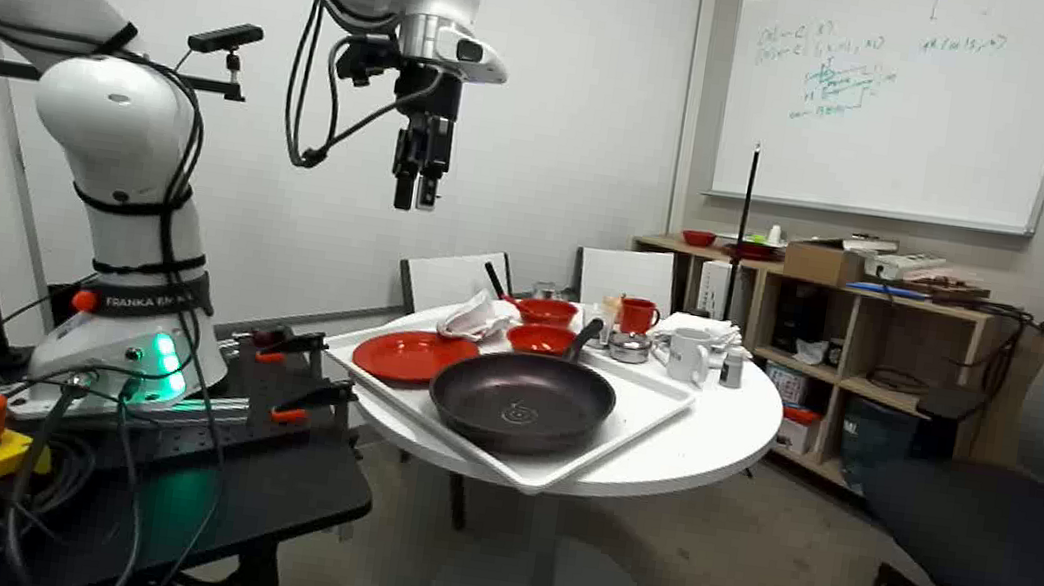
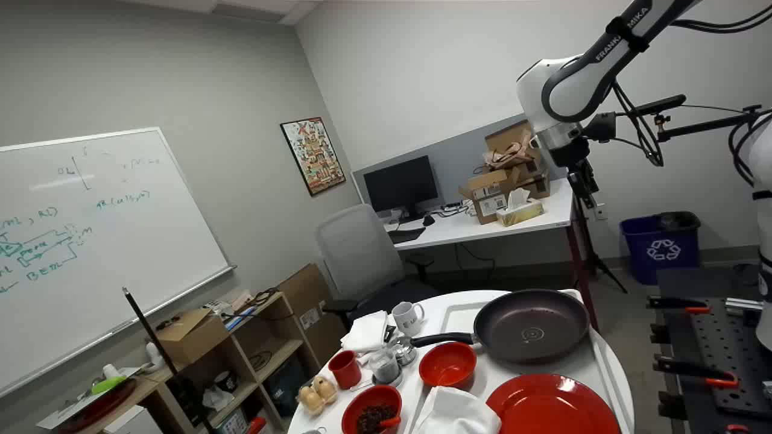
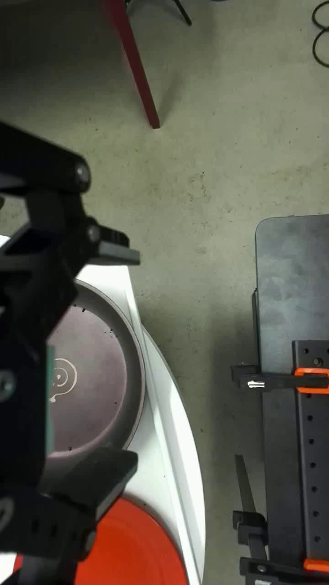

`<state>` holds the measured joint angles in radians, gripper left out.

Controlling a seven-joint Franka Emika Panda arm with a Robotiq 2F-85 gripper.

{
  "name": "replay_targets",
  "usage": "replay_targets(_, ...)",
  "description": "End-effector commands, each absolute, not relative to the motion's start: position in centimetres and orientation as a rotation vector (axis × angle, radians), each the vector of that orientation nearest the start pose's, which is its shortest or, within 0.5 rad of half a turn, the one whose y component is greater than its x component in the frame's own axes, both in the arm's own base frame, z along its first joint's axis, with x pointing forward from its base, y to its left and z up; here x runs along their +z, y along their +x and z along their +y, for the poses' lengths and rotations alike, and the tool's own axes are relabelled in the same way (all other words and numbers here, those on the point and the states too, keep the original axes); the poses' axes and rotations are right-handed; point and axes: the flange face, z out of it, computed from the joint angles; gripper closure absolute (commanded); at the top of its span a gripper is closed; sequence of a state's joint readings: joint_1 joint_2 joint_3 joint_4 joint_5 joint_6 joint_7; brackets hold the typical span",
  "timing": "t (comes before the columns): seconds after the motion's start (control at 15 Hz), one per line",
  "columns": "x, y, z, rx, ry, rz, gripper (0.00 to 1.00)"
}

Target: Use the red and white towel to wipe the black pan

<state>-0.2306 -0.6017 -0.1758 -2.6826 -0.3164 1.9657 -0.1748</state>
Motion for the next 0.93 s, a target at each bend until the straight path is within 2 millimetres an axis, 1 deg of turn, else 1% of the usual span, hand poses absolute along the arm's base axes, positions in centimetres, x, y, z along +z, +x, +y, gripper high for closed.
replay_targets(0.0, 40.7, 30.8, -15.1, 0.264, -3.277, 0.091, 0.0)
replay_targets(0.6, 40.7, 30.8, -15.1, 0.264, -3.276, 0.091, 0.0)
replay_targets(0.67, 40.7, 31.1, -14.8, 0.251, -3.285, 0.1, 0.0)
replay_targets(0.8, 40.2, 32.0, -13.4, 0.271, -3.318, 0.072, 0.0)
replay_targets(0.87, 39.6, 32.5, -12.1, 0.288, -3.334, 0.035, 0.0)
